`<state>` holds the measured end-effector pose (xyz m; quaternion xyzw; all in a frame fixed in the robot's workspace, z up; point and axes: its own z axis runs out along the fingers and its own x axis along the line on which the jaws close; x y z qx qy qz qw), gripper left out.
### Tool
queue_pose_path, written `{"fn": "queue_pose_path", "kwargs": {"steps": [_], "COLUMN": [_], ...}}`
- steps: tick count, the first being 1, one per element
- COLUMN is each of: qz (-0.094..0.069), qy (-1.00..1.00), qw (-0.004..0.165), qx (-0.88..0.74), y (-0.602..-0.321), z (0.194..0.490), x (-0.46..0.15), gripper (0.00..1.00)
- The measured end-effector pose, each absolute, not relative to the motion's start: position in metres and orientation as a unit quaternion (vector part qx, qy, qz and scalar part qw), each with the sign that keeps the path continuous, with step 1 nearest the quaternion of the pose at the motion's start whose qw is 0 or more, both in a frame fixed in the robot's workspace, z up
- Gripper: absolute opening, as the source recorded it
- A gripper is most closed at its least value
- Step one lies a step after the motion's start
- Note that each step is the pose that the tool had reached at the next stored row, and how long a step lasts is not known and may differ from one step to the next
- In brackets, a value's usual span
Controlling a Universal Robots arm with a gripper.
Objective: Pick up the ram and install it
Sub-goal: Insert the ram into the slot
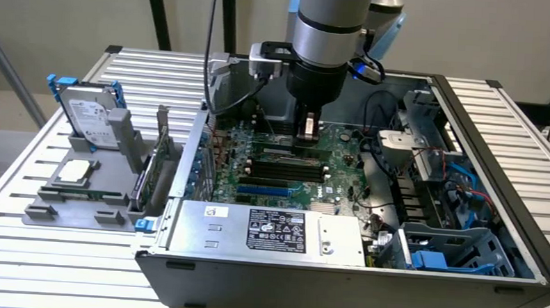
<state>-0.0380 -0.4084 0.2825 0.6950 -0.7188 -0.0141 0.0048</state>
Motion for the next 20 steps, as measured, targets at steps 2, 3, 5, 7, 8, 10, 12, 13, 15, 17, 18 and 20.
{"fn": "queue_pose_path", "kwargs": {"steps": [2,3,5,7,8,10,12,13,15,17,18,20], "qz": [-0.014,-0.014,-0.013,-0.013,-0.013,-0.012,-0.012,-0.012,-0.012,-0.011,-0.011,-0.010], "qy": [-0.719,-0.719,-0.719,-0.719,-0.719,-0.719,-0.719,-0.719,-0.719,-0.719,-0.719,-0.719], "qw": [0.004,0.004,0.004,0.003,0.003,0.003,0.003,0.003,0.003,0.002,0.002,0.003], "qx": [0.695,0.695,0.695,0.695,0.695,0.695,0.695,0.695,0.695,0.695,0.695,0.695], "y": [-0.408,-0.408,-0.408,-0.408,-0.408,-0.407,-0.405,-0.404,-0.402,-0.400,-0.399,-0.398], "z": [0.279,0.277,0.273,0.270,0.268,0.264,0.261,0.259,0.255,0.251,0.250,0.246], "x": [-0.038,-0.038,-0.038,-0.038,-0.038,-0.038,-0.038,-0.038,-0.038,-0.038,-0.038,-0.038], "gripper": [0.13,0.13,0.13,0.13,0.13,0.13,0.13,0.13,0.13,0.13,0.13,0.13]}}
